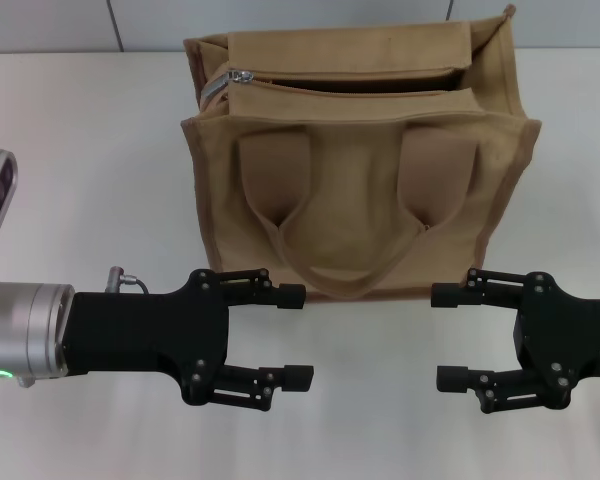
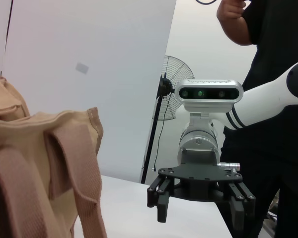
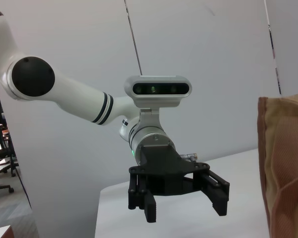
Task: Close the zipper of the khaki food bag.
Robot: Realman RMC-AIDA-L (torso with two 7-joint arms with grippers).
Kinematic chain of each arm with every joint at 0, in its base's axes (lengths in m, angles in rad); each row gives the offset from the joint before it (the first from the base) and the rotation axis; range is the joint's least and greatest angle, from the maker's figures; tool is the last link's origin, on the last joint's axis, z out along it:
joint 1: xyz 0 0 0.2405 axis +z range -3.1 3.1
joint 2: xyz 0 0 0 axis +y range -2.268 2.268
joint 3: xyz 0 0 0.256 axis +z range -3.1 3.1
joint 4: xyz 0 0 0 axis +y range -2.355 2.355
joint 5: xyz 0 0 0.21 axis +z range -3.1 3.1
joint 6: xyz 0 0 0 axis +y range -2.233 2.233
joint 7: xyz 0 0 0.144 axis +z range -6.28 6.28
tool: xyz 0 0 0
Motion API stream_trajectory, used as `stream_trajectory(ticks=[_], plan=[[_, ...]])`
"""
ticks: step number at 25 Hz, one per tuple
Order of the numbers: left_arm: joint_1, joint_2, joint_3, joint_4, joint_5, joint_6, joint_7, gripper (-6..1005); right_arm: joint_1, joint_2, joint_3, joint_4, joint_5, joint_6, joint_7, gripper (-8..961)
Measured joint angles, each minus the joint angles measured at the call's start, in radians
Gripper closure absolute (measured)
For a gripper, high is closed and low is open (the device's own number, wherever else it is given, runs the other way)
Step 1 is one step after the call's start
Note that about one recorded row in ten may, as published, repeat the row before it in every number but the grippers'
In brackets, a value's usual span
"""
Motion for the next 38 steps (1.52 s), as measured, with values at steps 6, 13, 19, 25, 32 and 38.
stream_trajectory(ticks=[6,13,19,25,32,38], plan=[[0.0,0.0,0.0,0.0,0.0,0.0,0.002,183,0.0,0.0,0.0,0.0,0.0,0.0,0.002,135],[0.003,0.0,-0.006,0.0,-0.002,0.002,0.011,183,0.0,0.0,-0.002,0.0,0.0,0.0,0.004,135],[0.015,0.006,-0.086,0.001,-0.01,0.033,0.026,184,0.001,0.0,-0.002,0.0,-0.002,0.001,0.005,135],[0.079,0.016,-0.378,-0.003,-0.011,0.121,0.11,184,0.002,0.0,0.005,0.0,-0.004,0.002,0.007,135],[0.112,0.014,-0.605,-0.009,-0.013,0.053,0.173,186,-0.001,0.0,0.005,0.0,-0.004,0.0,0.007,135],[0.11,0.021,-0.604,-0.002,-0.002,-0.051,0.208,188,-0.004,0.0,0.006,0.0,-0.002,-0.001,0.008,135]])
